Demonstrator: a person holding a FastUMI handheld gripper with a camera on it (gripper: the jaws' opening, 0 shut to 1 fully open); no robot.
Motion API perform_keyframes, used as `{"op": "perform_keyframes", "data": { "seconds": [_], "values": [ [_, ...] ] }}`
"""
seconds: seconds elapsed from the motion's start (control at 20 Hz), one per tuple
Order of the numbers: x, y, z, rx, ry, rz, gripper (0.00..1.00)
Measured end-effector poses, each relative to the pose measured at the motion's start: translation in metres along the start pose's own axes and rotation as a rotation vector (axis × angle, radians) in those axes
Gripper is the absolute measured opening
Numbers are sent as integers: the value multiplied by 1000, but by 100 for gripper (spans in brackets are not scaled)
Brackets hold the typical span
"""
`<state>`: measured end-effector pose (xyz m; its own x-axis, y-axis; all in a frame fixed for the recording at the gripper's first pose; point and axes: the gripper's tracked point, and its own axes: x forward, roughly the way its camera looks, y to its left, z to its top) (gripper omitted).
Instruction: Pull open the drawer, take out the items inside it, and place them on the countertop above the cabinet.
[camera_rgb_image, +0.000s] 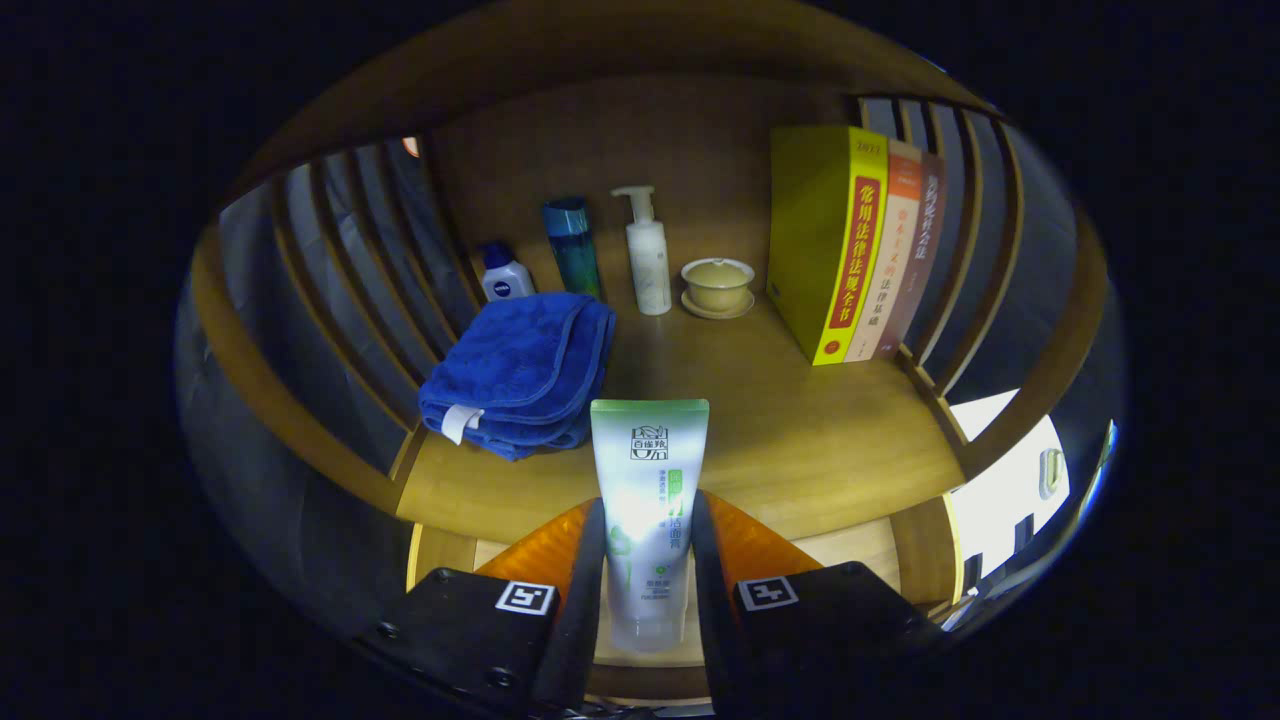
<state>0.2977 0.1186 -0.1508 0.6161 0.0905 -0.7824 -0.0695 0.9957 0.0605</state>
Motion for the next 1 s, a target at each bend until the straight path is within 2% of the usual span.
{"op": "perform_keyframes", "data": {
  "seconds": [0.2, 0.3, 0.55, 0.8, 1.0],
  "values": [
    [44, -4, 16, 53, 54, -16, 53],
    [63, -12, 21, 38, 72, -50, 53],
    [94, -17, 7, 28, 147, -74, 53],
    [107, -21, 6, 24, 139, -92, 53],
    [104, -21, 7, 21, 136, -95, 61]
  ]
}}
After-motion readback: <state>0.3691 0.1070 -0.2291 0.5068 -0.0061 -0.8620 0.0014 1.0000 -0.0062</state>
